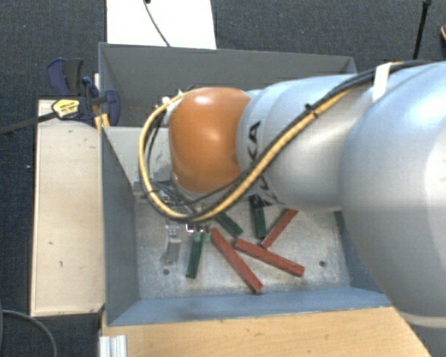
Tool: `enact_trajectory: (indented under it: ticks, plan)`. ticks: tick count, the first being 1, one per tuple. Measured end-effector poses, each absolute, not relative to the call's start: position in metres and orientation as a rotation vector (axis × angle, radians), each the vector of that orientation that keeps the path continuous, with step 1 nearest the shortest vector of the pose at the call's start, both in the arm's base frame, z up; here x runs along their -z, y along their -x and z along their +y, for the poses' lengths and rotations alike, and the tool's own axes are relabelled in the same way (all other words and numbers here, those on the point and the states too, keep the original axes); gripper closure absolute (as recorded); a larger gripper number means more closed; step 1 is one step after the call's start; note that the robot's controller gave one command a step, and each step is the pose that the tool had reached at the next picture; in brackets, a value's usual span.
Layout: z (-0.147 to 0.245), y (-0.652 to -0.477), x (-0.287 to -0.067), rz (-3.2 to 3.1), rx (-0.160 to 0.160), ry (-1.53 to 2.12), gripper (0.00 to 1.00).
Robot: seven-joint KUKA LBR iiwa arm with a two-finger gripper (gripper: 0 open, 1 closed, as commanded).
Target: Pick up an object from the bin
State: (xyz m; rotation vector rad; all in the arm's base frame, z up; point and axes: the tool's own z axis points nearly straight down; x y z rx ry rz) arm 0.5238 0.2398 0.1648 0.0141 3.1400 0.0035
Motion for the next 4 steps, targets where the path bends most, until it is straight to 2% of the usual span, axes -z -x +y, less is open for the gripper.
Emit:
enact_trajectory:
  ticks: [1,2,3,4]
  plan:
    - [0.181,-0.495,-0.067,3.131,0.003,0.314,0.00]
    - [0.122,-0.487,-0.106,3.076,0.003,0.641,0.00]
    - [0.040,-0.511,-0.115,2.917,0.004,1.155,0.00]
    - [-0.019,-0.540,-0.069,2.934,0.001,1.109,0.00]
